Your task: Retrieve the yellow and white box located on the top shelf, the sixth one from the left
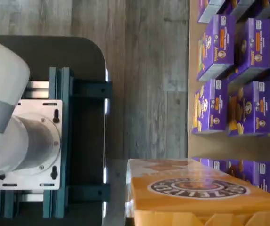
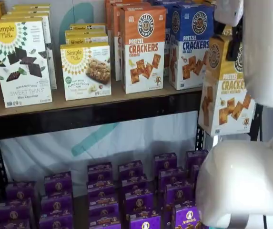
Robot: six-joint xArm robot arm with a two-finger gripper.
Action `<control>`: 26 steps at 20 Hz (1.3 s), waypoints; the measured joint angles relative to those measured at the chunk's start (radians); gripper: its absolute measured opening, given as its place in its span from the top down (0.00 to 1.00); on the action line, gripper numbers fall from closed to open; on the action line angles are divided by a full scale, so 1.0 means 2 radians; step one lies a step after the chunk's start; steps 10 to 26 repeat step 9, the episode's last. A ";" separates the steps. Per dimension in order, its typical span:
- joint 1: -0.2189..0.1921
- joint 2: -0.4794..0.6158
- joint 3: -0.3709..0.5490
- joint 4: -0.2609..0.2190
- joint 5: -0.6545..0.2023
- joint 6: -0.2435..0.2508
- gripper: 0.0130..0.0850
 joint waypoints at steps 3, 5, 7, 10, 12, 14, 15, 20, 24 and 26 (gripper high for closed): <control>0.024 -0.011 0.017 -0.001 -0.004 0.023 0.33; 0.044 -0.021 0.032 -0.004 -0.010 0.042 0.33; 0.065 -0.032 0.050 -0.007 -0.021 0.061 0.33; 0.084 -0.036 0.061 -0.011 -0.027 0.077 0.33; 0.084 -0.036 0.061 -0.011 -0.027 0.077 0.33; 0.084 -0.036 0.061 -0.011 -0.027 0.077 0.33; 0.084 -0.036 0.061 -0.011 -0.027 0.077 0.33; 0.084 -0.036 0.061 -0.011 -0.027 0.077 0.33; 0.084 -0.036 0.061 -0.011 -0.027 0.077 0.33; 0.084 -0.036 0.061 -0.011 -0.027 0.077 0.33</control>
